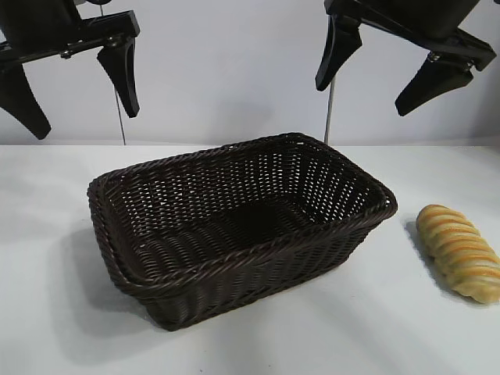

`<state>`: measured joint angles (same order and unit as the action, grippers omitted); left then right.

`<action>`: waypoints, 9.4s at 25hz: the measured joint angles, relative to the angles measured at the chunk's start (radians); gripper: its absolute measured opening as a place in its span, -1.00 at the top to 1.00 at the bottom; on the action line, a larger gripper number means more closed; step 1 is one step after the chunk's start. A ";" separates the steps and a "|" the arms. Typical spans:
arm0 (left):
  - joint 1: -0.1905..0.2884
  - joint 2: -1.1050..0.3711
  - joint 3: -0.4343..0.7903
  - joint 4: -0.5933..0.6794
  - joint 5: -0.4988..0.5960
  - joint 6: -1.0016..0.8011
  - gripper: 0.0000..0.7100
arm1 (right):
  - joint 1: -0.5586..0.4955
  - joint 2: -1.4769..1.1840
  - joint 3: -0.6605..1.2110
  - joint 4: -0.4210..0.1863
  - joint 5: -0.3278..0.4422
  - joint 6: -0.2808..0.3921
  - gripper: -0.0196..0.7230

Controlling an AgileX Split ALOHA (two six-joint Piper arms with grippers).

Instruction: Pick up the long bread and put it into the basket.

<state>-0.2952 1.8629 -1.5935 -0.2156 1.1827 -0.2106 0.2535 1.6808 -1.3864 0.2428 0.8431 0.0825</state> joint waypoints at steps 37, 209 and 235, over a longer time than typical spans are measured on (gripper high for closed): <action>0.000 0.000 0.000 0.007 -0.055 -0.009 -0.96 | 0.000 0.000 0.000 -0.003 -0.004 0.000 -0.92; 0.009 -0.008 -0.016 0.027 0.016 0.004 -0.96 | -0.267 0.000 0.277 -0.224 -0.047 0.038 -0.93; 0.009 -0.008 -0.016 0.027 0.016 0.004 -0.96 | -0.253 0.139 0.402 -0.160 -0.287 0.028 0.79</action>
<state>-0.2860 1.8547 -1.6092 -0.1882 1.1987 -0.2071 0.0007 1.8202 -0.9848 0.0830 0.5562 0.1109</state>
